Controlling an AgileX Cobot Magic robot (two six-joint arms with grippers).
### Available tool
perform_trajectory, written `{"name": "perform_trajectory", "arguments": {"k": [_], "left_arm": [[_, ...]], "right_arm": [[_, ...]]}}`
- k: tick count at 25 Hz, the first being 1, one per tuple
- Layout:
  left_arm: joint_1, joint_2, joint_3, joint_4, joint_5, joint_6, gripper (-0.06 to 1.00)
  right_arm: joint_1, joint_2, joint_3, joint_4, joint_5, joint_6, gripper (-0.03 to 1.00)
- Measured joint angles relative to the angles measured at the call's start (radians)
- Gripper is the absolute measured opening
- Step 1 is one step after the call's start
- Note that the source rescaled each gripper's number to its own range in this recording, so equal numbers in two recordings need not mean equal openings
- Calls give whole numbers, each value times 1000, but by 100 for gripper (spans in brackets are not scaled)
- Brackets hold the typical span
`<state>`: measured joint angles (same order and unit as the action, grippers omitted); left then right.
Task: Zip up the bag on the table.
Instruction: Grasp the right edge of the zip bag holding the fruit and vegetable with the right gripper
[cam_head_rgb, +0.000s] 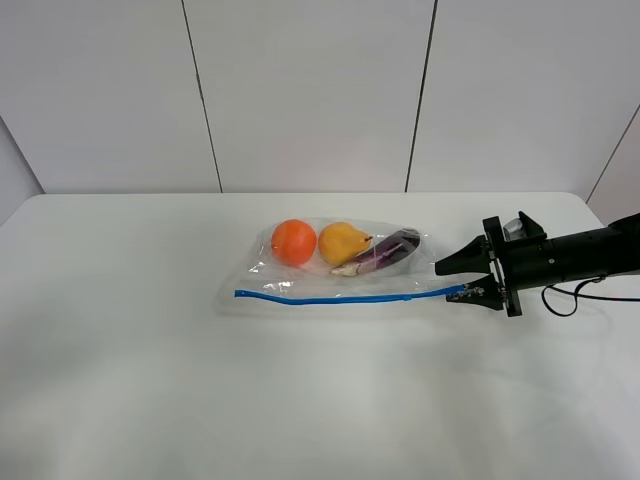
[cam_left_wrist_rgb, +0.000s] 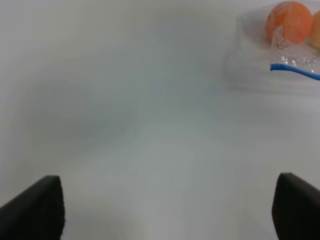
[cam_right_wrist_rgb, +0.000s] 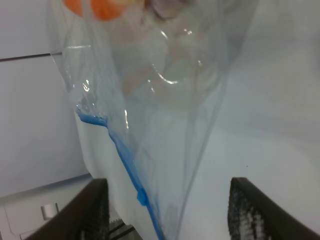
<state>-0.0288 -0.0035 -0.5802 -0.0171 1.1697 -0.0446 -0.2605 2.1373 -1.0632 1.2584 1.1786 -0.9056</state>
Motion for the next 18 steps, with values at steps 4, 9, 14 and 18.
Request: {"name": "perform_trajectory", "arguments": {"k": [4,9,14,18], "left_arm": [[0,0,0,0,0,0,98],[0,0,0,0,0,0,98],[0,0,0,0,0,0,98],[0,0,0,0,0,0,98]], "right_arm": [[30,0,0,0,-3,1,61],[57,0,0,-5,-18,4,61],[57,0,0,-43,-25,23,59],[57,0,0,-45,-25,27,44]]}}
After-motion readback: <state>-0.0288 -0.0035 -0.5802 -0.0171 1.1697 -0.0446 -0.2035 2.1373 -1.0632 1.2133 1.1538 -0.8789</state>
